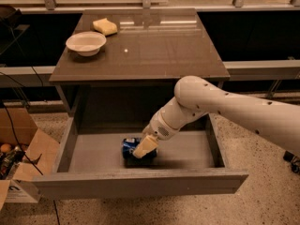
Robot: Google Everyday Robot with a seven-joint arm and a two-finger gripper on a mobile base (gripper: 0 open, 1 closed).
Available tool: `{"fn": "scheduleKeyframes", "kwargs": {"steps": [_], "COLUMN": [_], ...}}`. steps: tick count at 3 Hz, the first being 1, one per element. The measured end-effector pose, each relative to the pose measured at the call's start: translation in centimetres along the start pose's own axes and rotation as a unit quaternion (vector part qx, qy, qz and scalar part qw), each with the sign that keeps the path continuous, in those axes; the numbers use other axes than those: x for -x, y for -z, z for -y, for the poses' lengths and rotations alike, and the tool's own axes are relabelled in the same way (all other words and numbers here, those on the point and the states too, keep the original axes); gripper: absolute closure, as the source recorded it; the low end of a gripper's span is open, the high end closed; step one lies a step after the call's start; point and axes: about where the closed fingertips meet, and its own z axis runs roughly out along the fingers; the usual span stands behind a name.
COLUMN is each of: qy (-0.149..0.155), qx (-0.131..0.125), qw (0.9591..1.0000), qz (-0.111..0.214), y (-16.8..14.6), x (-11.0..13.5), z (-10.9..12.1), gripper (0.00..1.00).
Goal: Place pepsi can into top drawer
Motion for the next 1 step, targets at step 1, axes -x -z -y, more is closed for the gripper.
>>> {"fn": "scheduleKeyframes", "kwargs": {"steps": [1], "qy": [0.0], "qx": [0.0], "qw": [1.0], "qz": [0.0], "y": [0.0], "x": [0.0], "z": [0.0], "gripper": [0.0]}}
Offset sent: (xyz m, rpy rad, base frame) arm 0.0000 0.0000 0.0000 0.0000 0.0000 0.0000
